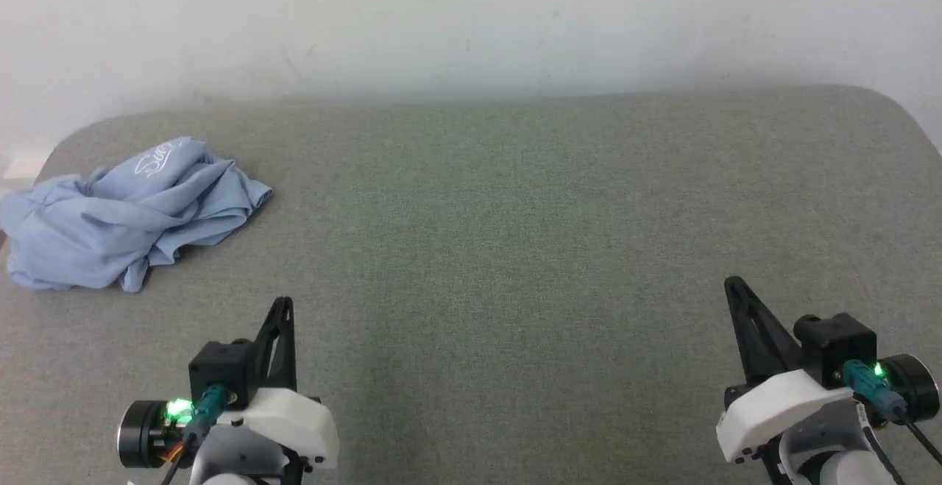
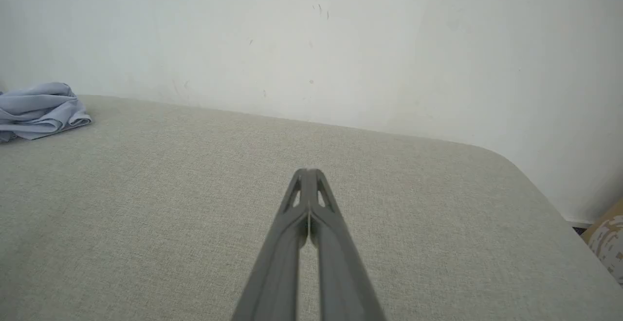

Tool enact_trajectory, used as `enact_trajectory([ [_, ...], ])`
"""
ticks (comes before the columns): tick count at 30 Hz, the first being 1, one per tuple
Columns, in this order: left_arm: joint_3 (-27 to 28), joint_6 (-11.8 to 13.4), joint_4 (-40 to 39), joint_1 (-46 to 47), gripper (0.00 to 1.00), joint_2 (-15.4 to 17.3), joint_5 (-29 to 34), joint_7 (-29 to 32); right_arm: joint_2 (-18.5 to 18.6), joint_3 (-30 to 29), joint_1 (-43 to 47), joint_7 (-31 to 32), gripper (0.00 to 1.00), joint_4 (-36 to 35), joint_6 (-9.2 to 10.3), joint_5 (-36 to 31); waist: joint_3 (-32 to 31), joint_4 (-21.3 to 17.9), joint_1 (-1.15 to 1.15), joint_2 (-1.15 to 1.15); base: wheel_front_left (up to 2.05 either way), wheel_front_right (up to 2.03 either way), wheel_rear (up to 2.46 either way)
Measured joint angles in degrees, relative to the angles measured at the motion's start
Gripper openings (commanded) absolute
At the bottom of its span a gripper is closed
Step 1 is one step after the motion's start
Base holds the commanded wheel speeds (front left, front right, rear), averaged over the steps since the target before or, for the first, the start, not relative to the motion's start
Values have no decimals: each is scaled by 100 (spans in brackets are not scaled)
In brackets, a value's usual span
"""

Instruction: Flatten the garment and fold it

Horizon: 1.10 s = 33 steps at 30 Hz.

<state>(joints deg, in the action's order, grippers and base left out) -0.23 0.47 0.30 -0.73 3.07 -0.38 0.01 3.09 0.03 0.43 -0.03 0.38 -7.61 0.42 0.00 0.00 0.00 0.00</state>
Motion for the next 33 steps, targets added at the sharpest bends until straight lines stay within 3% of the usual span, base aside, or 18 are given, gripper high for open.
enact_trajectory([
  [33,0,0,0,0,0,0,0,0,0,0,-1,0,0,0,0,0,0,0,0,1,0,0,0],
])
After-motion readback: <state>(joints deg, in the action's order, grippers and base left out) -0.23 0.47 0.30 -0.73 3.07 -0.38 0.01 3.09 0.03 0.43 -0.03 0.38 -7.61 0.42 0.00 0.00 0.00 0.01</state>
